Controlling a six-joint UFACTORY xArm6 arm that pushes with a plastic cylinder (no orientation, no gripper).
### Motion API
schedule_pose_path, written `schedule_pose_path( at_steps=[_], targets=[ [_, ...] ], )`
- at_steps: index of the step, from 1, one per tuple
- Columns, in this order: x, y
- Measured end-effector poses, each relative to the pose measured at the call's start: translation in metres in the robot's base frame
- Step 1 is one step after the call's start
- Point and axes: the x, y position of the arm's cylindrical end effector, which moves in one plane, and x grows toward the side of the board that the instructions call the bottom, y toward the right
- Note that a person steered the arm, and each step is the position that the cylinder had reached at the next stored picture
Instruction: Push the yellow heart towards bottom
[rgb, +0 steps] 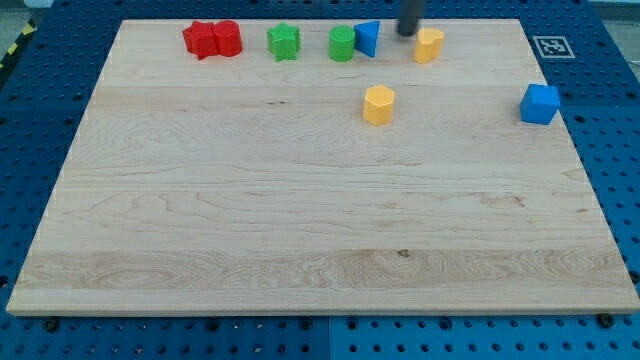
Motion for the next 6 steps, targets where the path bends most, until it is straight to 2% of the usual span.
schedule_pose_path(
  at_steps=[1,2,4,6],
  targets=[
    [-0.002,0.006],
    [-0.002,0.04],
    [0.002,0.043],
    [0.031,0.061]
  ],
)
